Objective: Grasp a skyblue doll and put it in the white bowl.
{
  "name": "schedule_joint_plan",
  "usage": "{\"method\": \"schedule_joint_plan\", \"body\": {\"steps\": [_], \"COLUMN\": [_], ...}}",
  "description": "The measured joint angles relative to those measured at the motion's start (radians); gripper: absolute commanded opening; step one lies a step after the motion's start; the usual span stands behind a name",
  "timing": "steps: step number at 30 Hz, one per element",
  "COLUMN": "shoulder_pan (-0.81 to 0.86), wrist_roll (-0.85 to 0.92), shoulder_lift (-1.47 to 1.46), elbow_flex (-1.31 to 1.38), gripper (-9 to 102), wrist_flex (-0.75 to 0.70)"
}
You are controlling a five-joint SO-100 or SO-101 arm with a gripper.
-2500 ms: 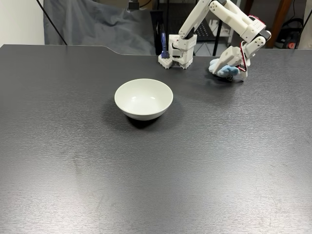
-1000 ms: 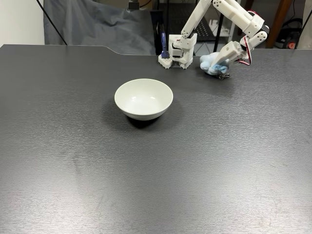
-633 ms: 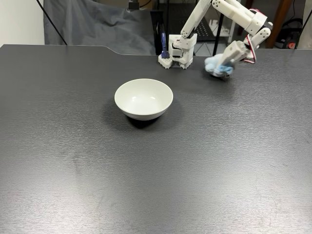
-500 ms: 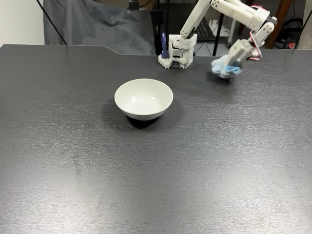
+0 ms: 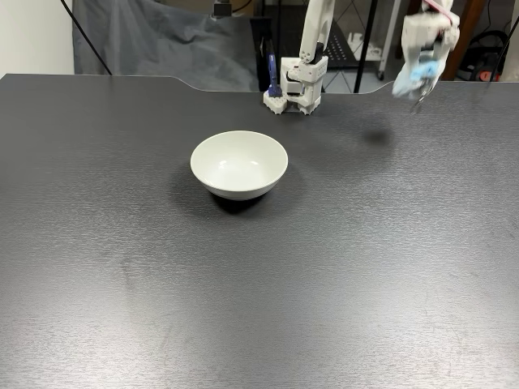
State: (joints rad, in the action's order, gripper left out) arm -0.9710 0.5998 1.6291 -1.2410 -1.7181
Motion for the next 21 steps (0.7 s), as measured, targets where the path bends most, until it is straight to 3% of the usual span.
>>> {"method": "schedule_joint_plan", "body": {"steps": [5,14,21], "shoulder_pan": [0.212,0.830,1.092], "wrist_roll": [-0.025,-0.026,-0.026], "shoulder_lift": [0.078,0.103,0.103], "elbow_flex": [0.003,0.069,0.072], "gripper": [-1,-1,-1], "wrist_flex": [0.000,0.000,0.071]}}
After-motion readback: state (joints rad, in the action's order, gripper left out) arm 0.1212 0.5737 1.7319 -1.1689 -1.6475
